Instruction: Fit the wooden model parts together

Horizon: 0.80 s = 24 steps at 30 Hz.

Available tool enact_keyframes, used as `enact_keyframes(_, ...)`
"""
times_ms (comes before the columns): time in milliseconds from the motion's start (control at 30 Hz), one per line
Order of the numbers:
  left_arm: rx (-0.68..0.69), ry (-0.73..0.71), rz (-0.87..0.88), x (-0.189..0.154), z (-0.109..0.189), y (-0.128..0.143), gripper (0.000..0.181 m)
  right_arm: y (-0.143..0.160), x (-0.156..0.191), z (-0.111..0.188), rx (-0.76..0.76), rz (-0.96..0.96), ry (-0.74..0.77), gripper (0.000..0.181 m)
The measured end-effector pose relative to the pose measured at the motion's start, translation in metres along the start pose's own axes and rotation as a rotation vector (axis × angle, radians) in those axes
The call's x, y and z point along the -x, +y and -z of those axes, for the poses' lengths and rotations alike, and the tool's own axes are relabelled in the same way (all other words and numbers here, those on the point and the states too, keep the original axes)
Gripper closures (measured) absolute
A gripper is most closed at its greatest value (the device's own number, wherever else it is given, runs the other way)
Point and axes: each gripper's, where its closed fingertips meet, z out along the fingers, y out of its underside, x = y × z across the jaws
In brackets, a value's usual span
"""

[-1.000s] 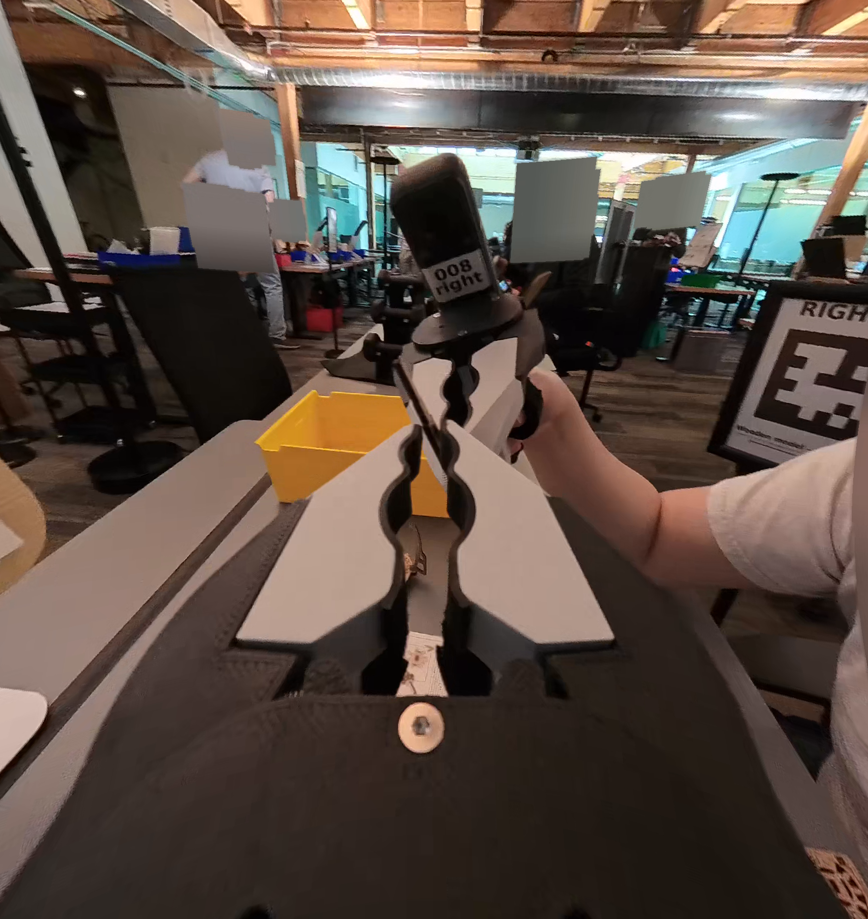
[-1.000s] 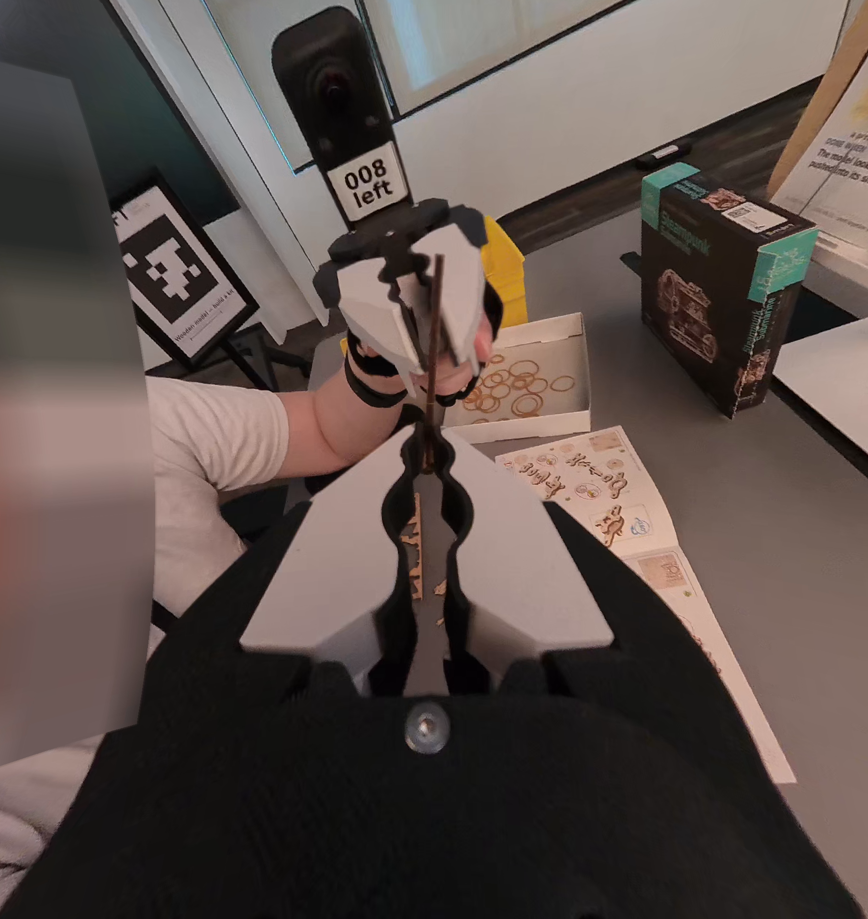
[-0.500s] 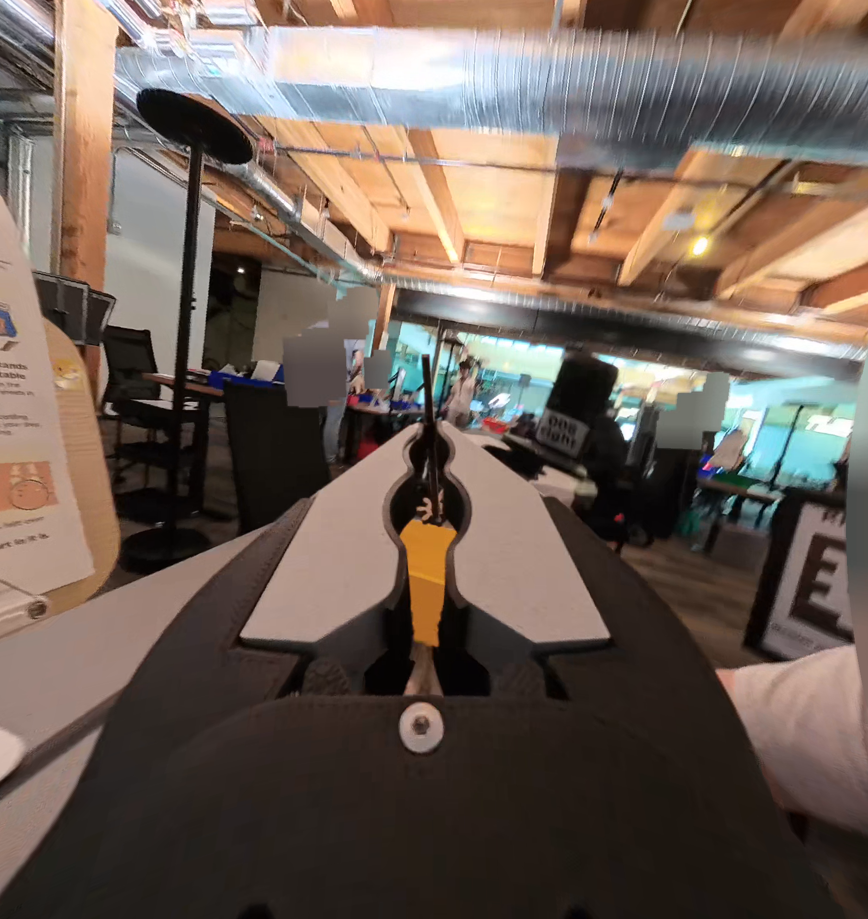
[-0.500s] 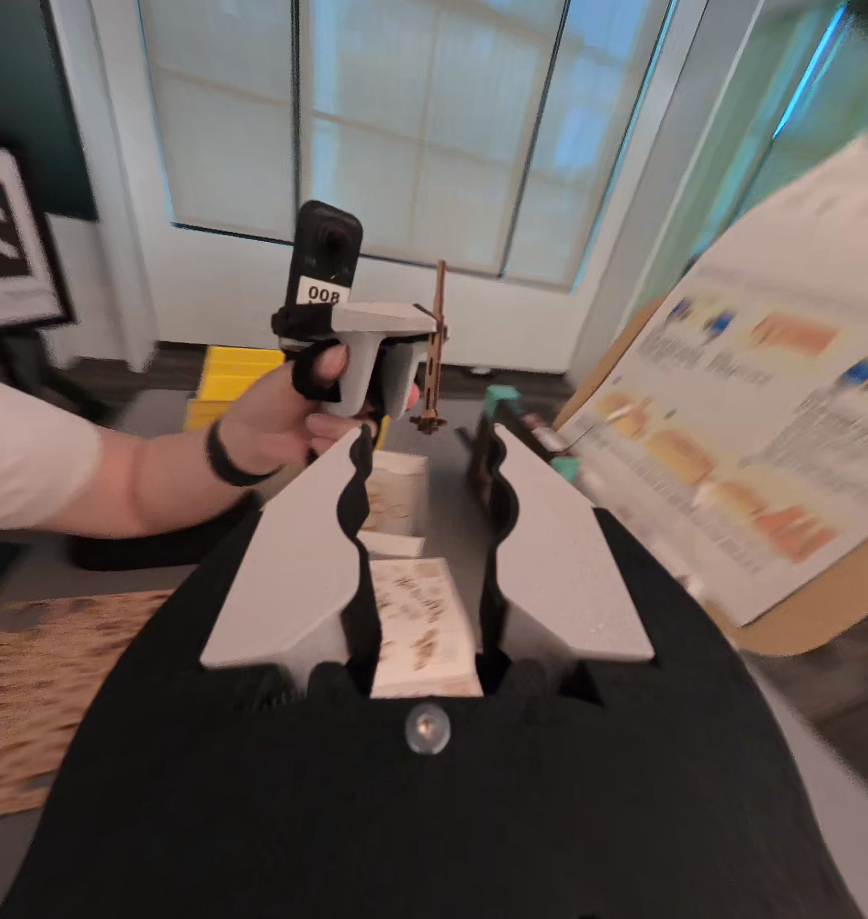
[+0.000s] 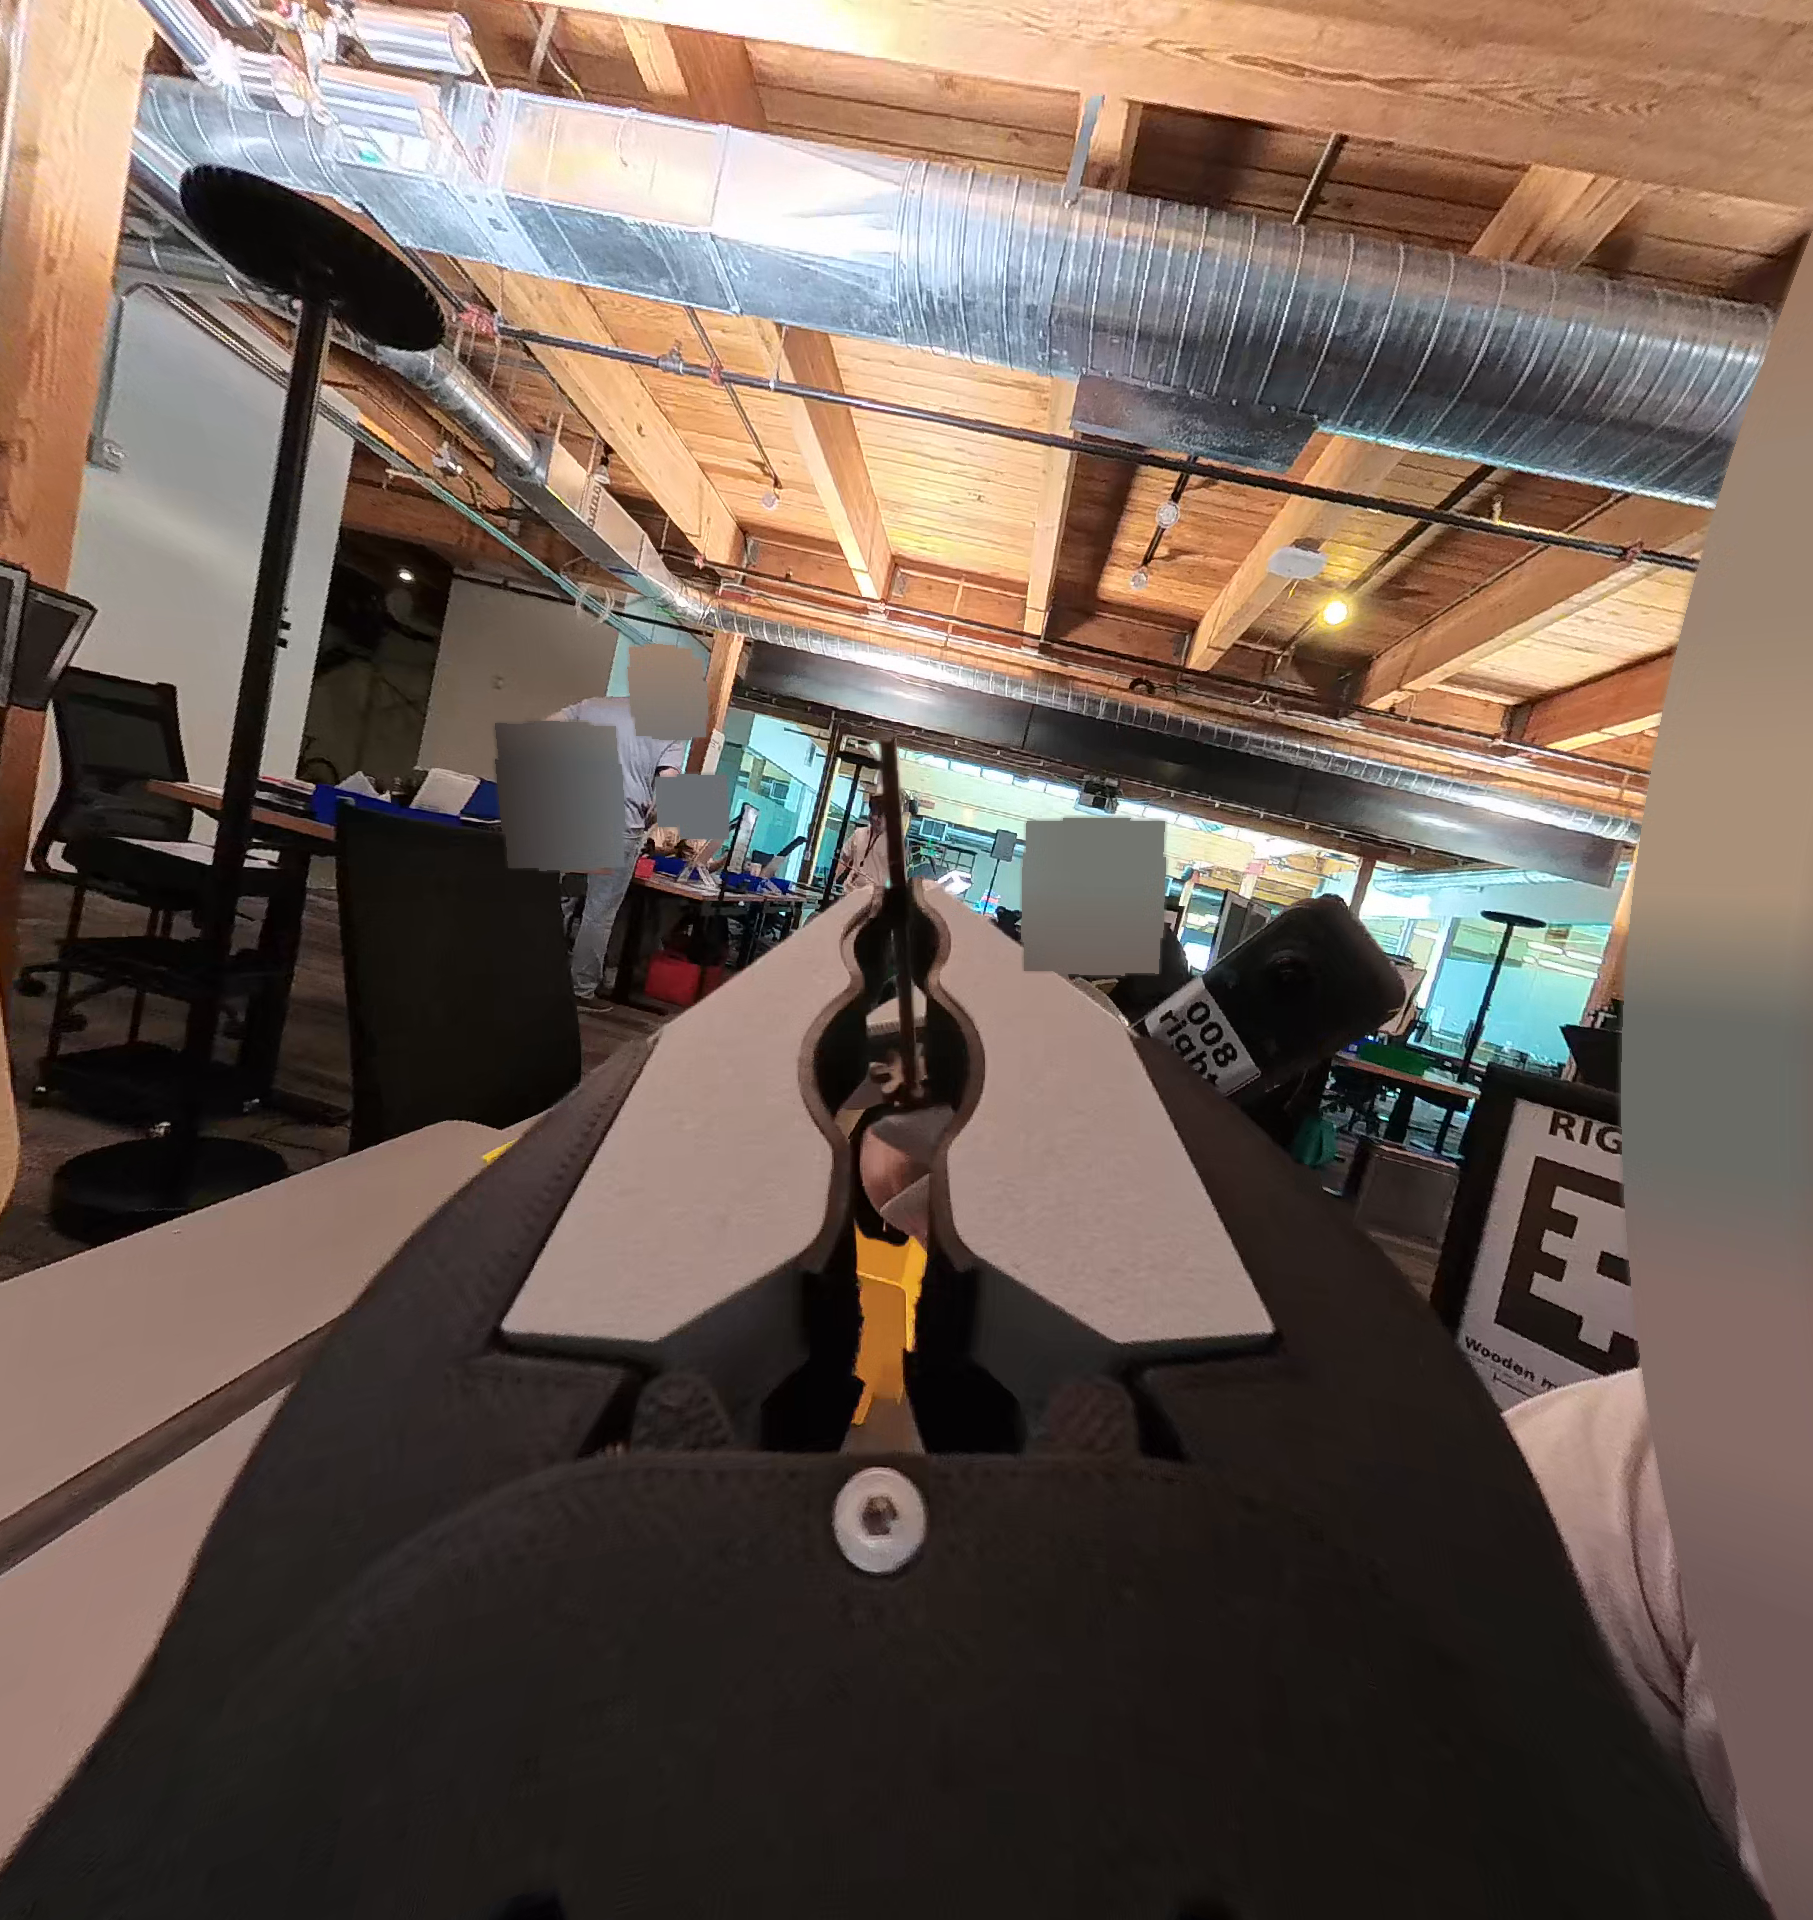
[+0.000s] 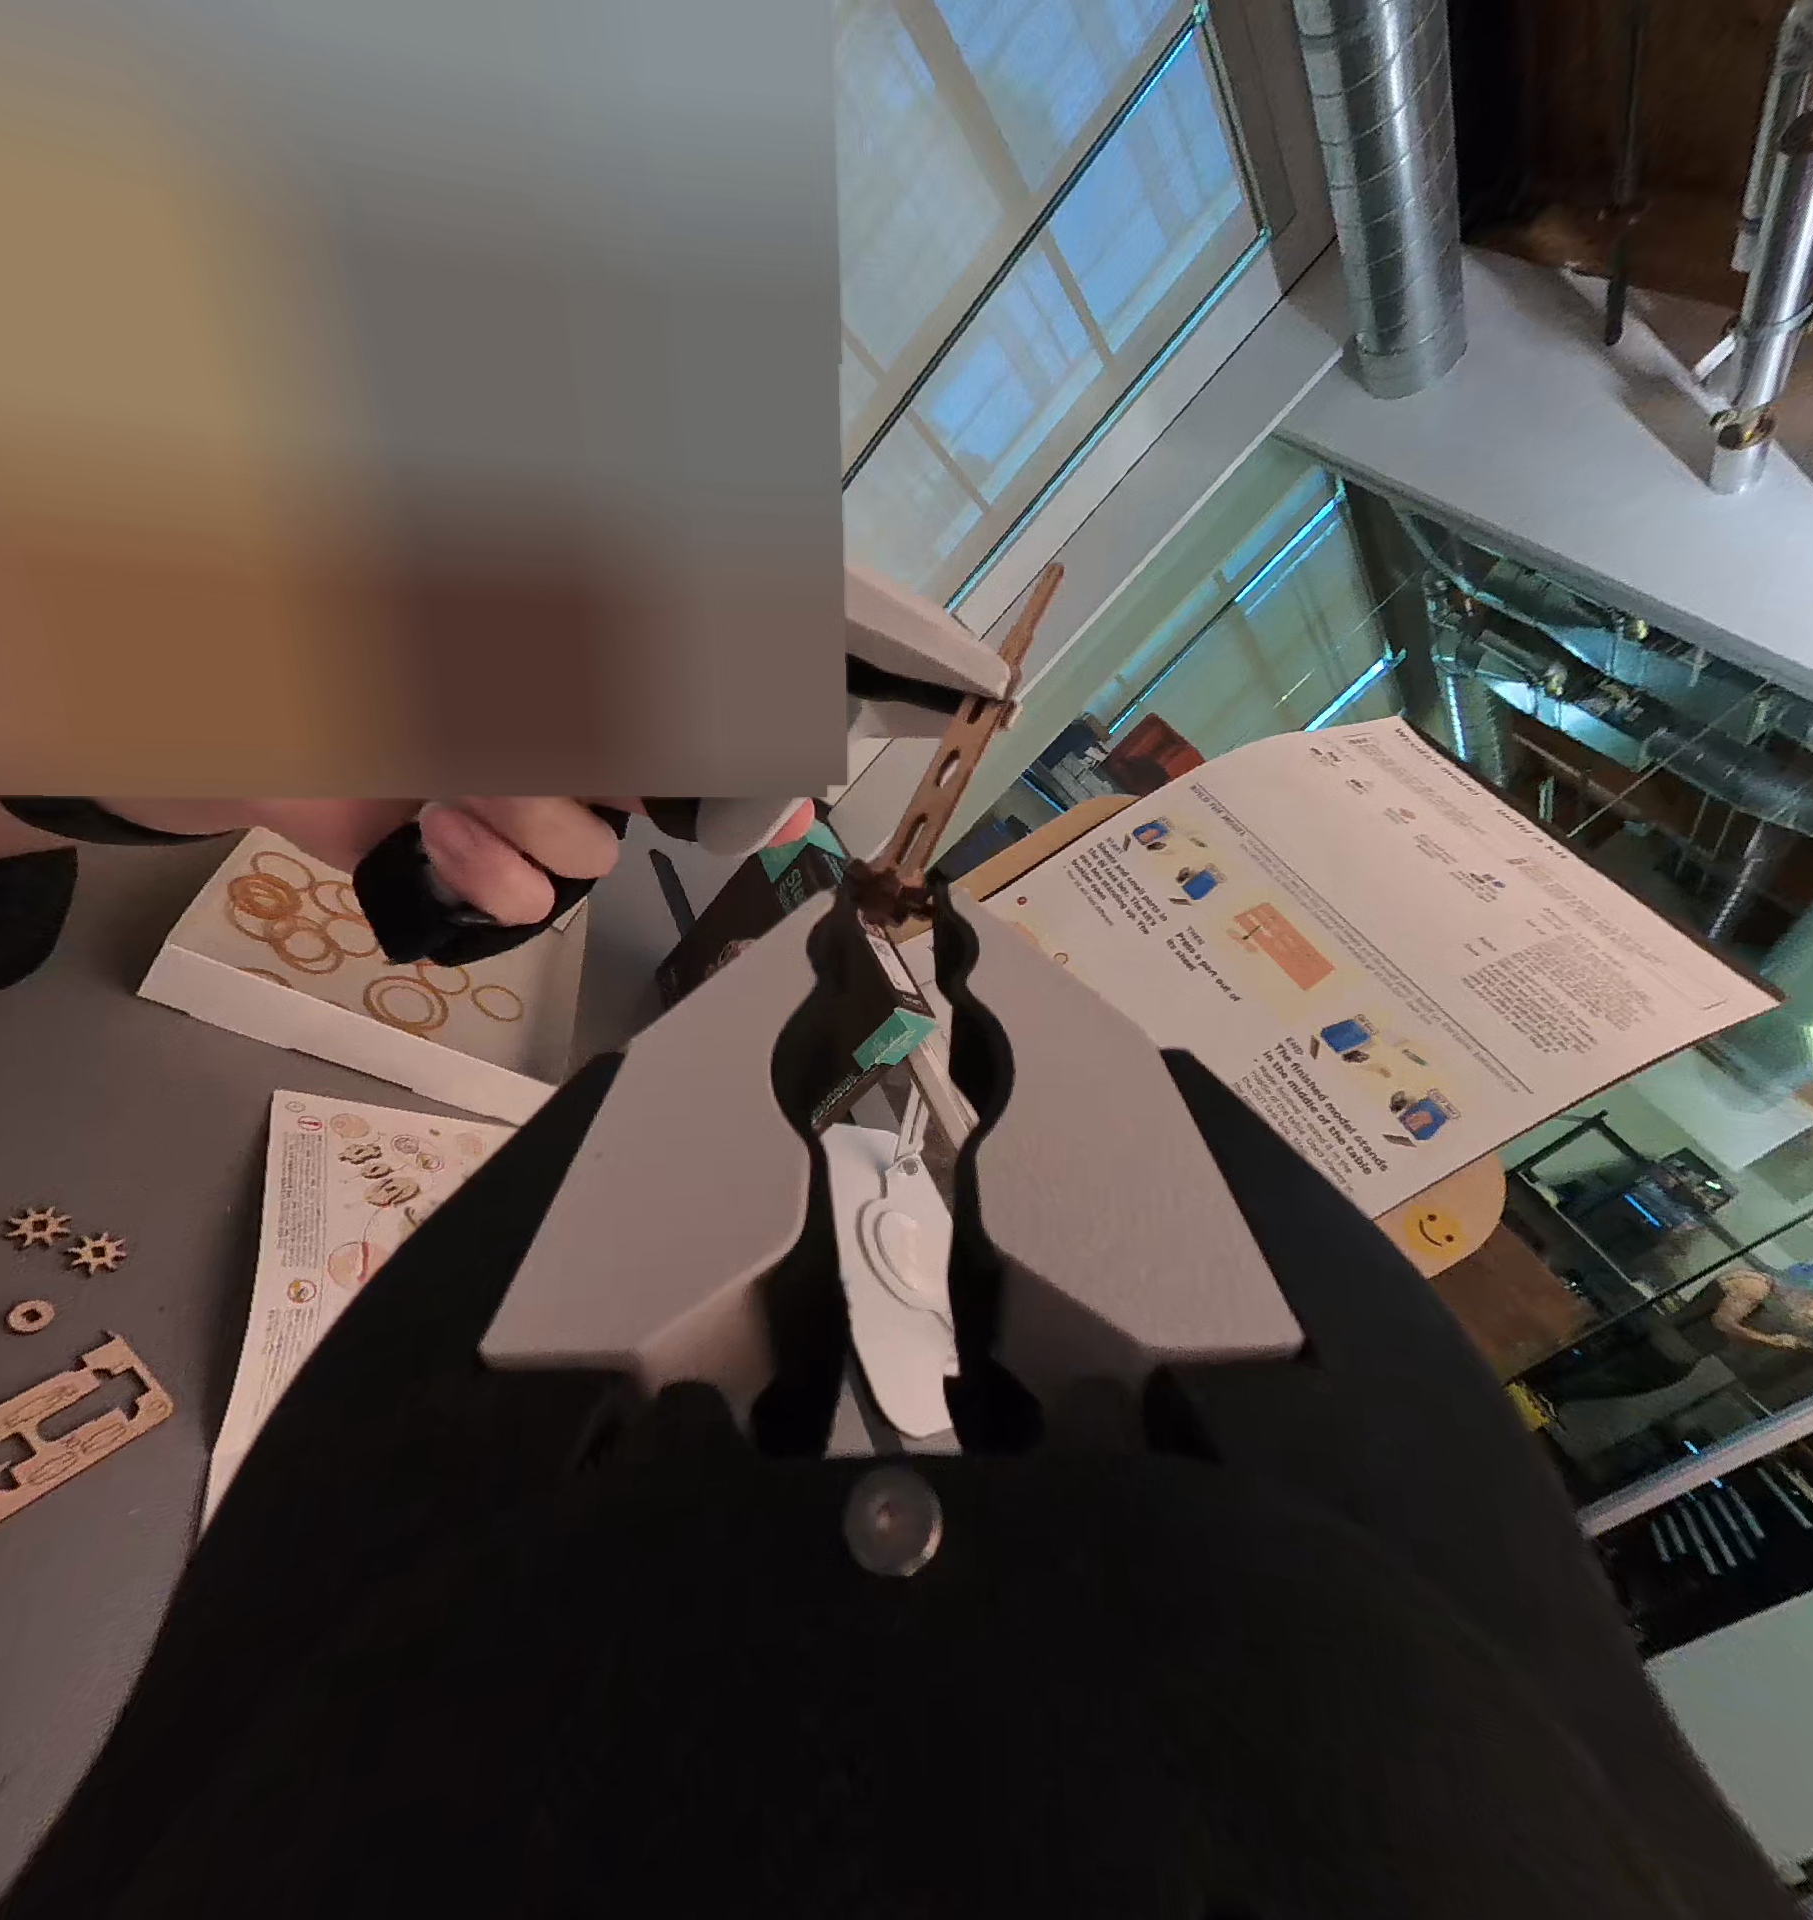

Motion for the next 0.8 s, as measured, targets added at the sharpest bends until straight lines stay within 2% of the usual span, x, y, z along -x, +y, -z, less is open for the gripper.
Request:
enact_keyframes(67, 0.028, 0.003, -0.004, 0.000, -0.002, 0.004, 0.181, 0.002, 0.000, 0.000, 0.017, -0.003, -0.012, 0.169)
enact_keyframes(167, 0.139, 0.018, -0.019, -0.003, -0.008, 0.024, 0.174, 0.000, -0.001, 0.003, 0.017, 0.010, -0.009, 0.169)
enact_keyframes(233, 0.194, 0.025, -0.037, -0.004, -0.010, 0.034, 0.180, 0.001, -0.001, 0.004, 0.029, 0.034, -0.016, 0.169)
enact_keyframes(367, 0.240, 0.022, -0.024, -0.001, -0.009, 0.041, 0.181, 0.006, -0.002, 0.005, 0.070, 0.087, -0.013, 0.169)
enact_keyframes(467, 0.205, 0.053, 0.016, -0.004, -0.009, 0.037, 0.181, 0.002, -0.002, 0.005, 0.047, 0.104, 0.000, 0.168)
enact_keyframes(567, 0.101, 0.068, 0.085, -0.002, -0.007, 0.022, 0.181, -0.005, -0.007, 0.009, -0.007, 0.087, 0.030, 0.160)
enact_keyframes(733, 0.023, 0.104, 0.167, -0.005, -0.005, 0.011, 0.181, -0.018, -0.013, 0.011, -0.108, -0.076, 0.035, 0.164)
enact_keyframes(800, 0.001, 0.121, 0.162, -0.010, -0.005, 0.010, 0.181, -0.020, -0.014, 0.011, -0.118, -0.079, 0.056, 0.168)
